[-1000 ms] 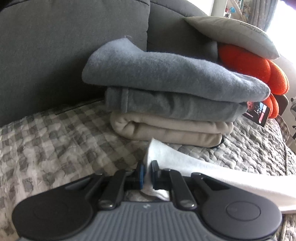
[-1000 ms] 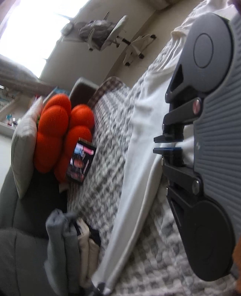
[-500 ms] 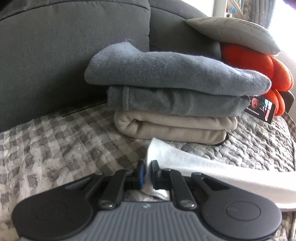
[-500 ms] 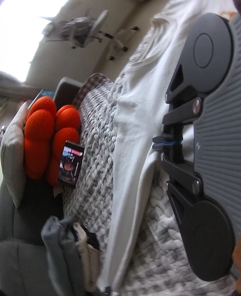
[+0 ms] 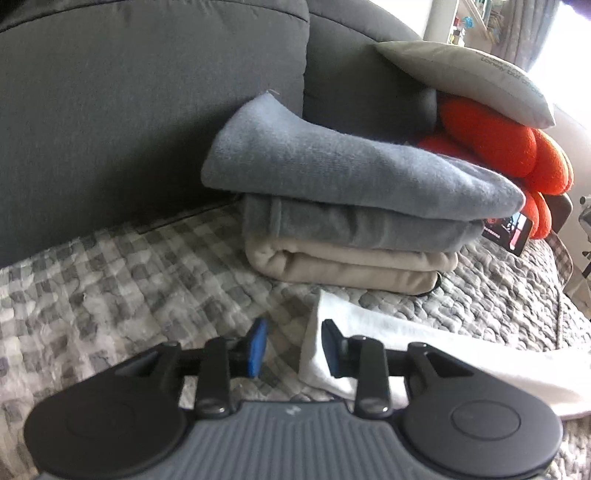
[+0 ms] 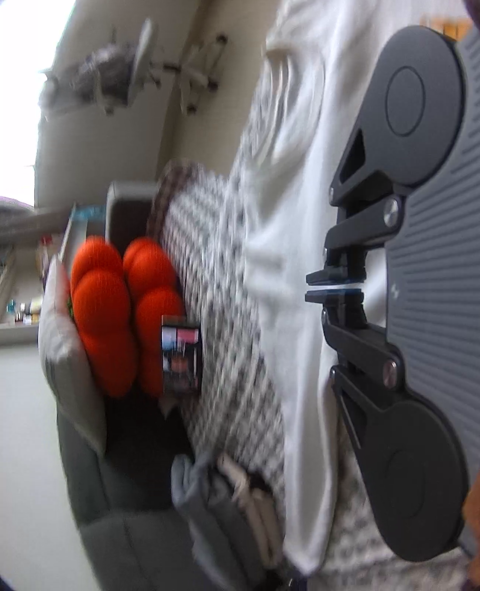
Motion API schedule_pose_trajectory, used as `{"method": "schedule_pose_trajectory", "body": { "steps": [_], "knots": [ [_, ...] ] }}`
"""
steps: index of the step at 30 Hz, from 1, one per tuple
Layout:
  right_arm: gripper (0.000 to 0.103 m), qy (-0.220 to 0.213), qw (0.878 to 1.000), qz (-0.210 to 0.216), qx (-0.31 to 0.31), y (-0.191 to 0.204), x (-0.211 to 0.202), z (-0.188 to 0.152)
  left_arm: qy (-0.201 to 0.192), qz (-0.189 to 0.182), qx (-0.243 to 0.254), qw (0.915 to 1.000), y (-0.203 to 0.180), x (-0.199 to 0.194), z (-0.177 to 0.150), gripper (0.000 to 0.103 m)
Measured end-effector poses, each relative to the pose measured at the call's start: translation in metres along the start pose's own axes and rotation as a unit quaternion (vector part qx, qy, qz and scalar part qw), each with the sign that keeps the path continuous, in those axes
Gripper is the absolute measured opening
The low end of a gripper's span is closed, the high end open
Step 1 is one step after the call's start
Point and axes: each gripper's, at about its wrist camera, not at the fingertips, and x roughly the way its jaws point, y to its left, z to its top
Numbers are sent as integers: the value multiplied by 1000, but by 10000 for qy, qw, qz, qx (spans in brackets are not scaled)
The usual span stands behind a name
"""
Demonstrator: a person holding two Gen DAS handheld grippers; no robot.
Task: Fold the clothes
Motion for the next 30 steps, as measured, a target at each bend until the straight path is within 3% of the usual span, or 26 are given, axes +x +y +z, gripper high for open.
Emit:
{"method": "schedule_pose_trajectory", "body": {
  "steps": [4,7,11,17,20,22,24,27,30],
  "knots": [
    [12,360,9990,211,-188,20,21,-4,72,-188,7,9998,0,3,0,33],
    [13,306,9981,171,-511,32,22,-10,241,-297,-50,9993,-1,9,-1,34],
    [11,345,9975,406,-458,31,17,-10,336,-310,-92,9989,-2,14,-4,36],
    [10,128,9986,220,-471,37,9,-21,555,-540,-457,9960,6,21,0,36],
    [14,121,9983,220,-524,40,8,-23,523,-674,-468,9953,1,21,0,36],
    [33,171,9983,333,-446,38,10,-23,426,-647,-278,9966,-8,23,-2,35],
    [46,206,9975,668,-111,28,9,-24,385,-517,-185,9977,-11,29,-4,34],
    [45,205,9935,1002,494,10,9,-25,346,-386,-113,9986,-12,34,-6,17],
    [45,170,9909,1147,678,5,6,-26,320,-435,-34,9985,-12,33,-6,12]
  ]
}}
